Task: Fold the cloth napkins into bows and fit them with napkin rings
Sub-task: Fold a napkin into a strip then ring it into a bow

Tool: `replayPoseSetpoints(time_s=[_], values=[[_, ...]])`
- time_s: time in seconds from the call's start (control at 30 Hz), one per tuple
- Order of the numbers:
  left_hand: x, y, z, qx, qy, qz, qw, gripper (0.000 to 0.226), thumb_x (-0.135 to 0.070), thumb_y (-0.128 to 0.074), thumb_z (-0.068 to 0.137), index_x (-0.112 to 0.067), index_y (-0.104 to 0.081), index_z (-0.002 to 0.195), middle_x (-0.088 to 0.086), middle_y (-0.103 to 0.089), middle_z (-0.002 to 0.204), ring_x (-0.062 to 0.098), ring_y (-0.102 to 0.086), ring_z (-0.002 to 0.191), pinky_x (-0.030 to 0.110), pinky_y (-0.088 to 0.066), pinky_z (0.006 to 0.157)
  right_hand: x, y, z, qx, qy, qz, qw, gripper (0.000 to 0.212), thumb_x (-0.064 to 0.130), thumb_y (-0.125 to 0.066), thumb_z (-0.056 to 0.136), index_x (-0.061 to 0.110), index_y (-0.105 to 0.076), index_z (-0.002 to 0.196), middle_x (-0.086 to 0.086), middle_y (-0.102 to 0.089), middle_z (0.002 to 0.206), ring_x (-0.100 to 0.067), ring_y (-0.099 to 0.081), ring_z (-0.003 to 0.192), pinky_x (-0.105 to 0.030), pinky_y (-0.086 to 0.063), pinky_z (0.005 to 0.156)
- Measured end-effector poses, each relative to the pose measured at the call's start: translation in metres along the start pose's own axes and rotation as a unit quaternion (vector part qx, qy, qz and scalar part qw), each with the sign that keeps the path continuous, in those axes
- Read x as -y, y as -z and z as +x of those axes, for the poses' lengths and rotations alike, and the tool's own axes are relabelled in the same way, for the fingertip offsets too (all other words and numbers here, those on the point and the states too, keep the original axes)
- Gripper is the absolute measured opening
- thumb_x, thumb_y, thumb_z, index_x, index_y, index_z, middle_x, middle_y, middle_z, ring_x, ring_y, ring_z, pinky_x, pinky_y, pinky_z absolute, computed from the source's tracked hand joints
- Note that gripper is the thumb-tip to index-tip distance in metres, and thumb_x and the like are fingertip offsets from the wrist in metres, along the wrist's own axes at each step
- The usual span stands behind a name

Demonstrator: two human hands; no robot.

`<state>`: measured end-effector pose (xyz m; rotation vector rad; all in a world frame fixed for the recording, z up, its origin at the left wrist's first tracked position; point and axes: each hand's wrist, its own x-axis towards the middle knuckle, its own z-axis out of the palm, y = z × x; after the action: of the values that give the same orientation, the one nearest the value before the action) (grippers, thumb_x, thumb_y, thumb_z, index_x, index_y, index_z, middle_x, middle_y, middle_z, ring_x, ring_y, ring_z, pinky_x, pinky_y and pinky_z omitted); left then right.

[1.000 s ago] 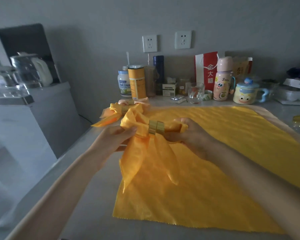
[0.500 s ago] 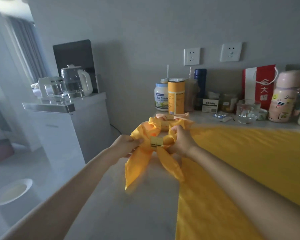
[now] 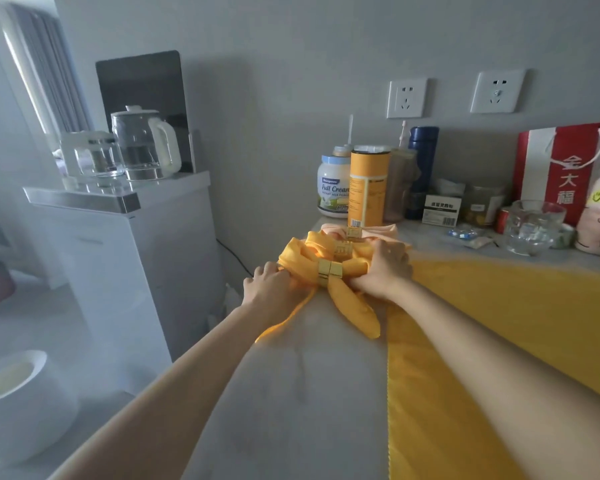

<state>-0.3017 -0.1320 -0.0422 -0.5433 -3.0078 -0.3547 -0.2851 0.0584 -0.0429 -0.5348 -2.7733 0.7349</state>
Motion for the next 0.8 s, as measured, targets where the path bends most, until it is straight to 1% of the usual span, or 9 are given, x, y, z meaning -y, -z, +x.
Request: replayPoseSetpoints(time_s=[0.1, 0.2, 0.3, 0.43, 0.57, 0.6, 0.67, 0.73, 0.8], values=[[0.005, 0.002, -0.016, -0.02, -0.017, 0.082, 0.996, 0.045, -0.051, -0.039, 0.095, -0.016, -0.05, 0.122, 0.006, -0.047, 0.126, 0.025, -0.042, 0.12, 0.038, -0.034, 0.094, -0.013, 0.009, -0.004, 0.009, -0.007, 0.058, 0.998, 0.109, 0.056, -0.077, 0.064, 0.014, -0.019, 0.147, -0.012, -0.02, 0.153, -0.034, -0.019, 0.14, -0.044, -0.026, 0.113], [0.006, 0.008, -0.041, -0.013, 0.01, 0.116, 0.993, 0.042, -0.043, -0.04, 0.096, -0.014, -0.047, 0.126, 0.006, -0.047, 0.127, 0.025, -0.043, 0.12, 0.038, -0.034, 0.096, -0.027, 0.023, -0.02, -0.012, -0.004, 0.107, 0.994, 0.091, 0.05, -0.075, 0.071, 0.015, -0.03, 0.142, -0.013, -0.027, 0.146, -0.032, -0.028, 0.136, -0.043, -0.031, 0.11], [-0.003, 0.015, -0.072, -0.074, 0.005, 0.171, 0.983, 0.032, -0.028, -0.044, 0.095, -0.014, -0.048, 0.124, 0.004, -0.046, 0.127, 0.024, -0.041, 0.119, 0.036, -0.031, 0.097, -0.044, 0.039, -0.044, -0.031, 0.012, 0.125, 0.992, 0.073, 0.038, -0.07, 0.079, 0.013, -0.036, 0.139, -0.014, -0.034, 0.142, -0.029, -0.036, 0.13, -0.039, -0.035, 0.106], [-0.055, 0.013, -0.115, -0.097, -0.11, 0.099, 0.984, 0.036, -0.023, -0.044, 0.093, -0.02, -0.047, 0.129, 0.001, -0.043, 0.131, 0.023, -0.035, 0.127, 0.038, -0.023, 0.106, -0.068, 0.065, -0.086, 0.016, 0.025, 0.122, 0.992, 0.056, 0.023, -0.065, 0.086, 0.008, -0.042, 0.134, -0.016, -0.046, 0.133, -0.025, -0.05, 0.117, -0.03, -0.042, 0.088], [-0.131, 0.002, -0.163, -0.128, -0.241, 0.069, 0.96, 0.034, -0.041, -0.062, 0.071, -0.019, -0.068, 0.097, 0.005, -0.061, 0.103, 0.024, -0.062, 0.095, 0.041, -0.051, 0.079, -0.103, 0.095, -0.135, 0.059, 0.011, 0.087, 0.994, 0.046, 0.022, -0.062, 0.088, 0.011, -0.046, 0.13, -0.009, -0.05, 0.124, -0.019, -0.055, 0.103, -0.03, -0.046, 0.083], [-0.147, 0.0, -0.173, -0.1, -0.268, 0.049, 0.957, 0.039, -0.042, -0.06, 0.077, -0.016, -0.065, 0.106, 0.008, -0.058, 0.112, 0.027, -0.058, 0.104, 0.044, -0.048, 0.086, -0.111, 0.099, -0.144, 0.068, 0.002, 0.089, 0.994, 0.044, 0.021, -0.062, 0.088, 0.011, -0.048, 0.128, -0.009, -0.051, 0.123, -0.019, -0.056, 0.102, -0.031, -0.047, 0.084], [-0.191, 0.004, -0.202, 0.026, -0.304, 0.013, 0.952, 0.054, -0.044, -0.046, 0.094, -0.009, -0.042, 0.135, 0.015, -0.033, 0.142, 0.03, -0.029, 0.132, 0.052, -0.022, 0.108, -0.132, 0.122, -0.169, 0.063, -0.021, 0.085, 0.994, 0.04, 0.019, -0.064, 0.086, 0.011, -0.051, 0.124, -0.01, -0.054, 0.121, -0.02, -0.057, 0.104, -0.032, -0.047, 0.088], [-0.227, 0.01, -0.226, 0.154, -0.313, 0.018, 0.937, 0.072, -0.054, -0.038, 0.094, -0.01, -0.019, 0.147, 0.012, -0.006, 0.156, 0.028, -0.001, 0.143, 0.056, 0.001, 0.112, -0.152, 0.141, -0.195, 0.05, -0.033, 0.073, 0.996, 0.033, 0.017, -0.063, 0.087, 0.011, -0.055, 0.119, -0.008, -0.057, 0.116, -0.018, -0.056, 0.104, -0.029, -0.045, 0.088], [-0.246, 0.001, -0.237, 0.218, -0.331, 0.019, 0.918, 0.082, -0.065, -0.036, 0.089, -0.018, -0.007, 0.151, 0.01, 0.008, 0.158, 0.027, 0.012, 0.144, 0.058, 0.012, 0.109, -0.171, 0.151, -0.221, 0.038, -0.041, 0.071, 0.996, 0.024, 0.015, -0.059, 0.09, 0.012, -0.057, 0.114, -0.004, -0.058, 0.113, -0.015, -0.055, 0.105, -0.026, -0.044, 0.088]])
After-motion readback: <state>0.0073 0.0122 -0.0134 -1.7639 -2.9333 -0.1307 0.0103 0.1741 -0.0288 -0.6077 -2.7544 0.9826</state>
